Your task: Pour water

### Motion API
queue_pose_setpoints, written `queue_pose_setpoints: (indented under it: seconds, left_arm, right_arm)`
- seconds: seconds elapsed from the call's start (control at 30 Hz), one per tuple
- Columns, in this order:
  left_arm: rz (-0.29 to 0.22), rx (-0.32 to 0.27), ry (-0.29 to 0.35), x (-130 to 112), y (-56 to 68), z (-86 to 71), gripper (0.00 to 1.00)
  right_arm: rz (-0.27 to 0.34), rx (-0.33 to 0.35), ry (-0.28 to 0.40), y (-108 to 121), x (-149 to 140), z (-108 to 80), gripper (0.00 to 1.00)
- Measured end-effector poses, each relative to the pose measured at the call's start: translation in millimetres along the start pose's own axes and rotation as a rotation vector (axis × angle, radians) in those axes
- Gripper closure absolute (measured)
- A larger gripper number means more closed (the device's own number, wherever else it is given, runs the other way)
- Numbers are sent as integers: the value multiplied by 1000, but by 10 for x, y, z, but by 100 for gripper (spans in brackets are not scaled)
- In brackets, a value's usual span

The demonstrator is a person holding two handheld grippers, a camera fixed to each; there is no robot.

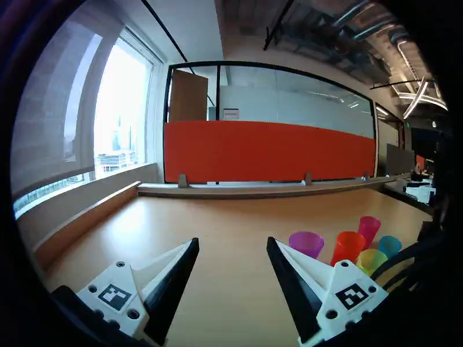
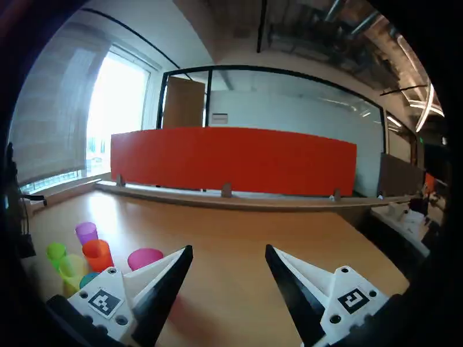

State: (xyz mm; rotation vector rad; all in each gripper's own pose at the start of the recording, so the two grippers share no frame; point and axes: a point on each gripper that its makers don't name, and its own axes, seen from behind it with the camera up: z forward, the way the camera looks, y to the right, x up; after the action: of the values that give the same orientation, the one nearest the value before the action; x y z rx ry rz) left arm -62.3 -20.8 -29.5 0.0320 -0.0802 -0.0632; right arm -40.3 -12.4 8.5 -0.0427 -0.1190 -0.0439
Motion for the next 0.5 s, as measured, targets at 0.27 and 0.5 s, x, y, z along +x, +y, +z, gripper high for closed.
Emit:
queue_pose_setpoints:
  seconds: [0.27, 0.5]
  left_arm:
    - [-8, 34, 79, 170, 7, -15, 14]
    - [-10, 57, 109, 214, 2, -23, 14]
  right_arm:
    - [-15, -76, 79, 184, 129, -80, 3]
    - [2, -114, 99, 276, 128, -135, 3]
